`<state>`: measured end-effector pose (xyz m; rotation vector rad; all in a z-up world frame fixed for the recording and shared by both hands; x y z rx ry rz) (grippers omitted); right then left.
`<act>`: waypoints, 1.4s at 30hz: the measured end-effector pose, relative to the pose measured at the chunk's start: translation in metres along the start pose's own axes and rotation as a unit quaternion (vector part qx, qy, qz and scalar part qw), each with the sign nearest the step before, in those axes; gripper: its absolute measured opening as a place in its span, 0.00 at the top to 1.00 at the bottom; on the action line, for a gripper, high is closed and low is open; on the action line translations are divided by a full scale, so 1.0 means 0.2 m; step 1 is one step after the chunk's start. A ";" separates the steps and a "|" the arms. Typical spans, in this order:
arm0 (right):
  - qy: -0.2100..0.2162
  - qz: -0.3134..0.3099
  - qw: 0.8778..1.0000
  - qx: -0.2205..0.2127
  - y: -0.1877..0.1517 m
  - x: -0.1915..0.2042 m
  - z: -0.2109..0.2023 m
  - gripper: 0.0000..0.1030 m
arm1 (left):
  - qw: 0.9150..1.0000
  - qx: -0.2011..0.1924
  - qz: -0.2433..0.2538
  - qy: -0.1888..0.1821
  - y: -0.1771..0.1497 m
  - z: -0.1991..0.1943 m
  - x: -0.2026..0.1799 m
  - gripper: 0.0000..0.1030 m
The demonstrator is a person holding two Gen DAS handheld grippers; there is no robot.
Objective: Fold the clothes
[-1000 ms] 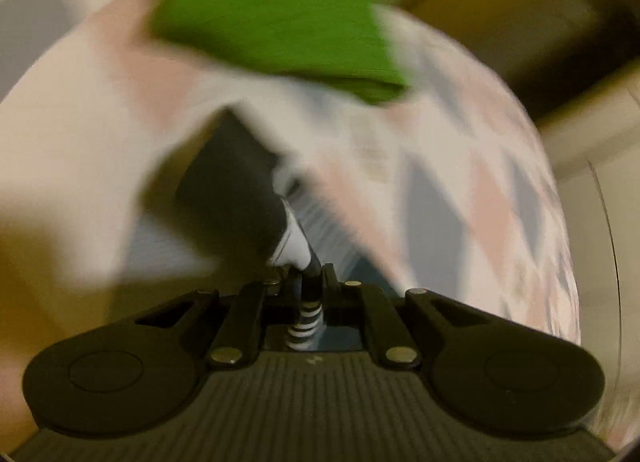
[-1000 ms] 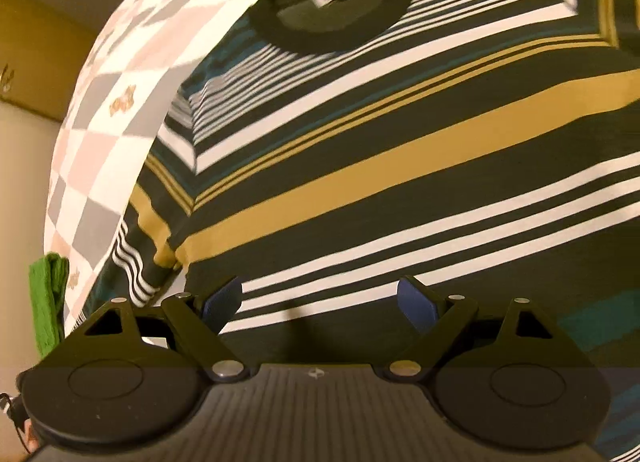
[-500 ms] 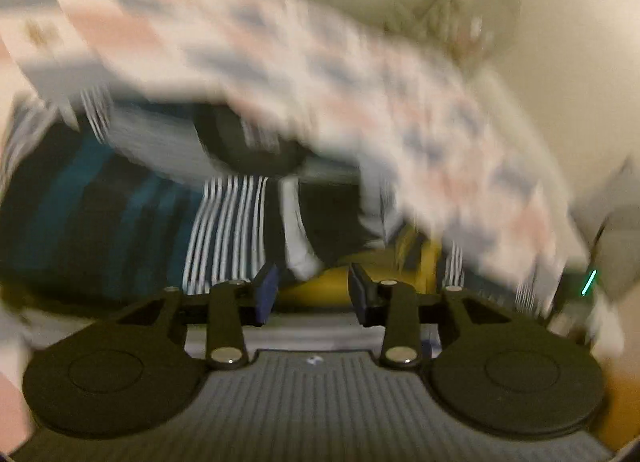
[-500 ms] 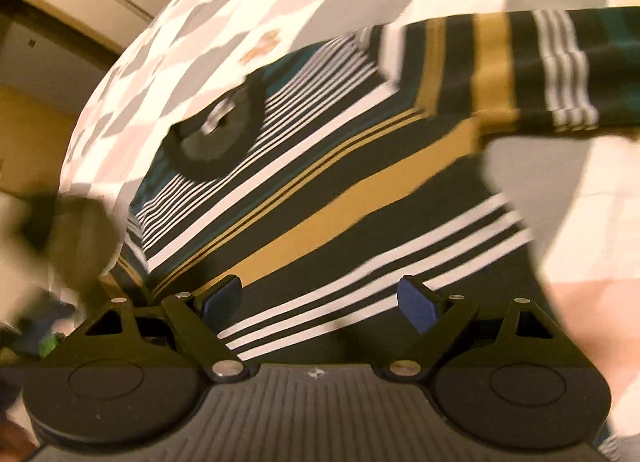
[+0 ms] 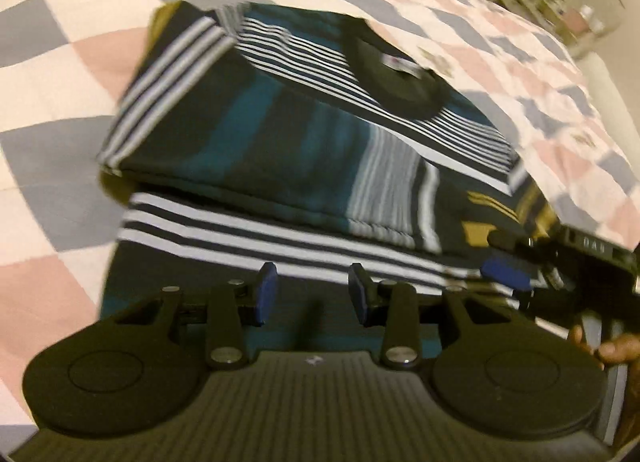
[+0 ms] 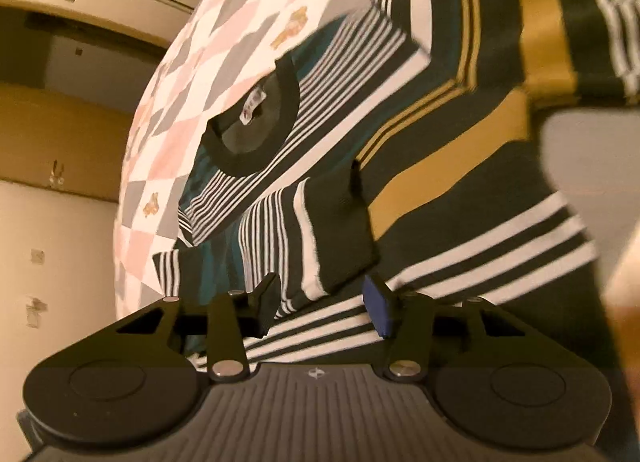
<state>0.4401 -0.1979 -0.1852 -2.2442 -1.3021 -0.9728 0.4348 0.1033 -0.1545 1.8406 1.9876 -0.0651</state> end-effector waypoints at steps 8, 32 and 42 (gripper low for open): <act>0.025 0.091 0.995 0.008 0.02 -0.07 0.27 0.51 | 1.000 0.015 -0.023 0.015 0.05 0.07 0.11 0.66; -0.101 -0.078 0.974 -0.186 0.41 -0.04 -0.20 0.95 | 0.998 0.026 0.020 0.047 0.13 0.17 0.07 0.66; -0.204 -0.039 0.956 -0.205 0.34 -0.16 -0.30 0.78 | 0.997 0.033 0.036 0.056 0.11 0.18 0.01 0.66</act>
Point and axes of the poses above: each gripper's, at about its wrist camera, not at the fingertips, and z roughly the way its jaws point, x to its left, y to its top, the point moved 6 cm from there along z, roughly the way its jaws point, and after that the axes turned 6 degrees about x, right-handed, at the moved point
